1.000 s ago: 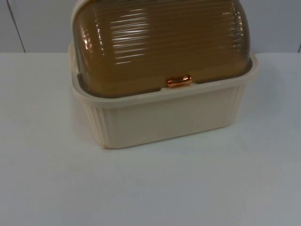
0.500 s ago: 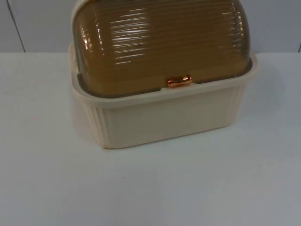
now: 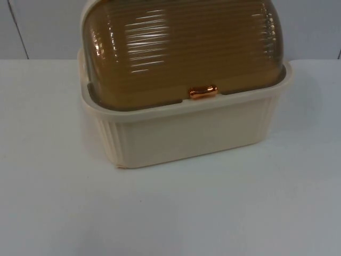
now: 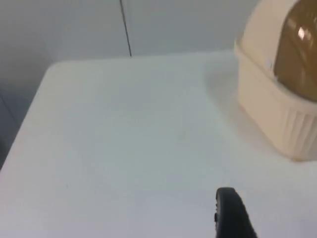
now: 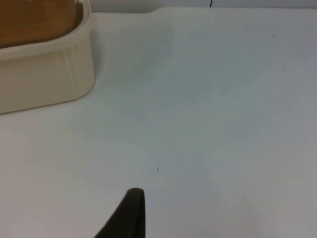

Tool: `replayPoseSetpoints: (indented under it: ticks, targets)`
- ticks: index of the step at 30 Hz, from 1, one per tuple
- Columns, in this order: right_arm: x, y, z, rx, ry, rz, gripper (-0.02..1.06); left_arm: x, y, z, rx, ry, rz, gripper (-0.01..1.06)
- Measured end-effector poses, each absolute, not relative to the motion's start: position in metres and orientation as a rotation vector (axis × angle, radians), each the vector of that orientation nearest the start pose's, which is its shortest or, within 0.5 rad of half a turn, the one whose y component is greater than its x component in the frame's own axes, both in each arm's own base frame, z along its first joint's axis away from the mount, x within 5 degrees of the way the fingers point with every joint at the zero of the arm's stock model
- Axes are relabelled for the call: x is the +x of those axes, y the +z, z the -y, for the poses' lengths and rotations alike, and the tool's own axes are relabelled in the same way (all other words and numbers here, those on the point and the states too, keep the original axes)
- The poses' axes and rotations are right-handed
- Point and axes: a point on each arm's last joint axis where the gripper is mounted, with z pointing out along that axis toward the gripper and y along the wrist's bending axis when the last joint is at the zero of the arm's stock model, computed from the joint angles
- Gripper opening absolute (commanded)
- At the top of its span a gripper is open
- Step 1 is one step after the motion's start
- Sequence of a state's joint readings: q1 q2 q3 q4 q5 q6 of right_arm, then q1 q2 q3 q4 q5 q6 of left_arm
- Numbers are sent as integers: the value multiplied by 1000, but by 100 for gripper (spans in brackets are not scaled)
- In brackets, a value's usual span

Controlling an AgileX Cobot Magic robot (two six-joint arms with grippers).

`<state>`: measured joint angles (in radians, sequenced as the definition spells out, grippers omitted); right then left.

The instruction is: Open the box lid with the left hand, place the block into the box with the right hand, then close the box lid with the left hand.

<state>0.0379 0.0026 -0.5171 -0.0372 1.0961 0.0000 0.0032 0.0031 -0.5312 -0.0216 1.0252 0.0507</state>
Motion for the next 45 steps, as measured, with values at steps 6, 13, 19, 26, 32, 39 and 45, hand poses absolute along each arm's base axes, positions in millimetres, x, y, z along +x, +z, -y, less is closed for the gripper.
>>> replayPoseSetpoints:
  ticks: [6,13,19,26,32,39,45]
  targets:
    - [-8,279,4,-30,-28,-2062,105,-6,284,0,42,31,-2012,43]
    - [-8,280,4,-30,-31,-2061,105,-5,276,-2,42,56,-2058,43]
    - [-8,280,4,-30,-31,-2059,105,-5,276,-2,42,58,-2058,43]
    - [-8,280,4,-15,-22,-2059,105,-5,276,-2,32,52,-2059,43]
    - [-8,280,4,2,-11,-2059,105,-5,276,-2,13,41,-2059,43]
    - [-8,280,4,3,-11,-2059,105,-5,276,-2,11,39,-2059,43]
    - [-8,280,4,3,-11,-2059,105,-5,276,-2,11,39,-2059,43]
